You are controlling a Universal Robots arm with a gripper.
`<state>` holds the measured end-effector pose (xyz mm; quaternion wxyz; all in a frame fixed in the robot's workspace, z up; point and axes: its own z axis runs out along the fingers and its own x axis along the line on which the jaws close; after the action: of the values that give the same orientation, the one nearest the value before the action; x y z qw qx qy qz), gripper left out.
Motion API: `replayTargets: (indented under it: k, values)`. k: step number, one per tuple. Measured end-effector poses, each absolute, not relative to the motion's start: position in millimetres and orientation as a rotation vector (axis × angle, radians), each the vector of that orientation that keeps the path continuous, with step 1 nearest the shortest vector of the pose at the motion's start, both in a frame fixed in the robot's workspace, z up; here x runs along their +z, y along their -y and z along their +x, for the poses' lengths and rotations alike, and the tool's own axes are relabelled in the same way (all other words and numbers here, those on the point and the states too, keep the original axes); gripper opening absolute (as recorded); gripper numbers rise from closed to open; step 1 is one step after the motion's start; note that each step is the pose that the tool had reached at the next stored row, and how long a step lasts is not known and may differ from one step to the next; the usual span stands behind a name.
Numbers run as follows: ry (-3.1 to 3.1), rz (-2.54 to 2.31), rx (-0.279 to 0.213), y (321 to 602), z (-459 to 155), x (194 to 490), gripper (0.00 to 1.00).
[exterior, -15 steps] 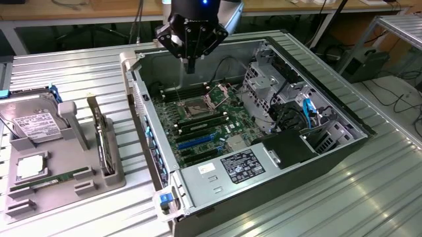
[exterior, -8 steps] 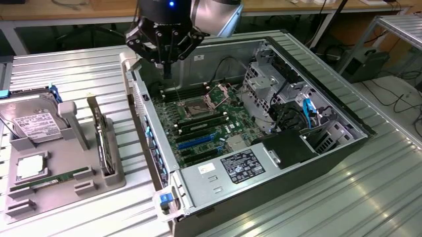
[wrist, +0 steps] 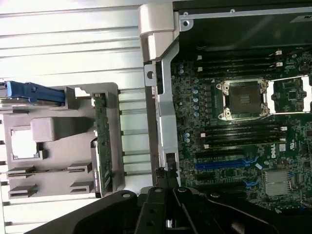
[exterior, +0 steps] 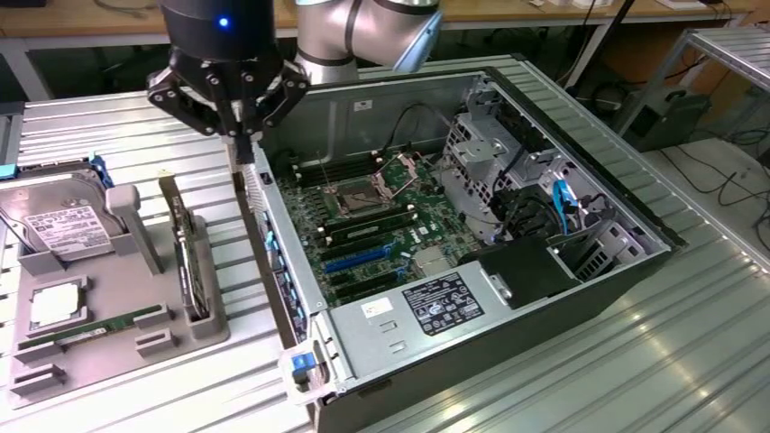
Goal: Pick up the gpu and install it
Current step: 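Reach for the gpu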
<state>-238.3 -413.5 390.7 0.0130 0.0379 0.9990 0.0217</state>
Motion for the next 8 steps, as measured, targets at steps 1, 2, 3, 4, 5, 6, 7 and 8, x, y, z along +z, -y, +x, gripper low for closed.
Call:
replayTargets:
  k: [1, 2, 3, 4, 5, 6, 7, 8]
  values:
    - [-3.112, 0.118, 0.068, 415.2, -244.8, 388.6, 0.11]
    - [-3.113, 0.118, 0.067, 417.1, -252.8, 385.7, 0.11]
    - [-3.112, 0.118, 0.068, 418.9, -260.7, 382.2, 0.11]
    - [-3.113, 0.118, 0.068, 420.3, -266.9, 379.5, 0.11]
    - [-3.112, 0.118, 0.068, 421.2, -271.4, 377.5, 0.11]
    - [-3.112, 0.118, 0.068, 422.0, -275.3, 375.8, 0.11]
    - [-3.112, 0.118, 0.068, 422.9, -279.8, 373.8, 0.11]
    - [-3.113, 0.118, 0.067, 423.6, -284.2, 372.1, 0.11]
